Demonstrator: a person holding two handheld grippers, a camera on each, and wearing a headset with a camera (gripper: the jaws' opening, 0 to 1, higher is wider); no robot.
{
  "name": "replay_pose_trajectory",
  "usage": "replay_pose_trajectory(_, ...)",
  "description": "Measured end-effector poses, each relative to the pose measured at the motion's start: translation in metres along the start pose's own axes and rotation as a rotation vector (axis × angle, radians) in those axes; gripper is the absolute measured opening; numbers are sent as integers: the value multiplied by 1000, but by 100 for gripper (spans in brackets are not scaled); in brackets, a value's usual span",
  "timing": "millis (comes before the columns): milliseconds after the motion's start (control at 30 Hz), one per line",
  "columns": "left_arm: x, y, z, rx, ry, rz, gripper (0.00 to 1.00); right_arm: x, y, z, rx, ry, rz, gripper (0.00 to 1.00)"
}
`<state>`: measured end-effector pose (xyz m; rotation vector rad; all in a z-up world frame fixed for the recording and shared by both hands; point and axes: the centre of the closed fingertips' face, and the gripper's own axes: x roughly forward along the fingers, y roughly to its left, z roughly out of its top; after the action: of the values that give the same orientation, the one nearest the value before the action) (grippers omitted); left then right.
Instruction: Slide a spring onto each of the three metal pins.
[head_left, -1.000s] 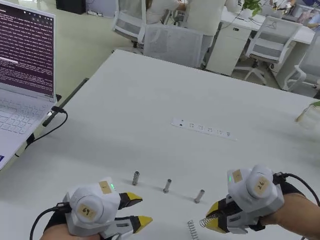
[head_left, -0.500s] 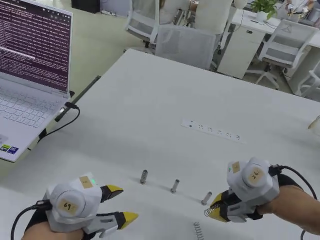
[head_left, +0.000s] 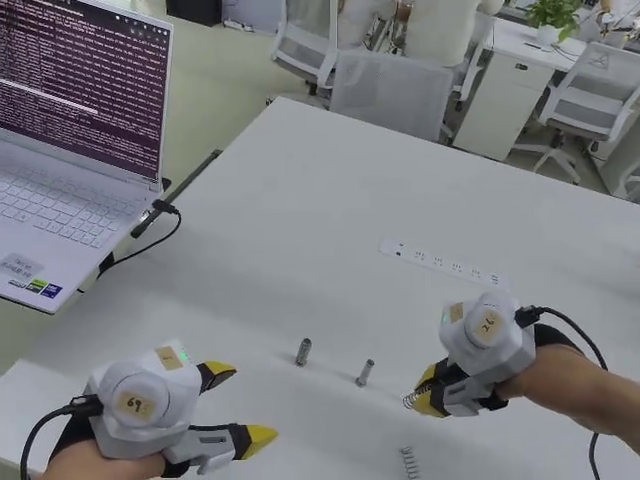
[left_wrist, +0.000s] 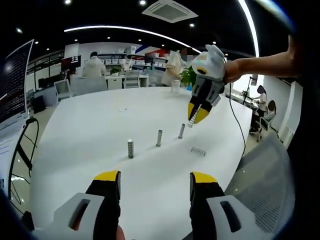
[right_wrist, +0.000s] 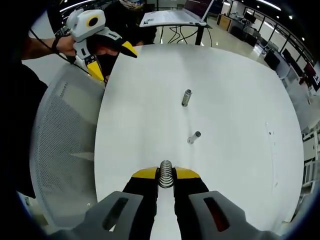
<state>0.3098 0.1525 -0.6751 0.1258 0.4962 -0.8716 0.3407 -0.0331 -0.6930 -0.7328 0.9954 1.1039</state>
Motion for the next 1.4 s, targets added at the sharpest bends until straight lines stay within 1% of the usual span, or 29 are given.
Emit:
replay_pose_trajectory(233,0,-1,-1,-5,4,2,53,9,-14,6,-18,27,6,9)
replay_pose_trajectory(333,0,-1,-1,-10,2,2,54,13,-19,5,-54,58,3,9)
replay_pose_trajectory(433,1,-1,-2,-11,5,4,55,15,-24,9,-50,56,13,9)
replay_pose_trajectory(733,2,1,1,-14,4,13,59,22,-43,20,-48,58,11,9)
replay_pose_trajectory(1033,0,3,-3,-30,11,20,59,31,-52,30,-72,78,27,9)
replay_pose_trajectory(1300,0,1,-3,-39,13,19,59,41,-58,32,-88,99,44,9)
replay_pose_trajectory(1400,1,2,-3,-39,14,20,59,42,-57,33,-95,108,52,9)
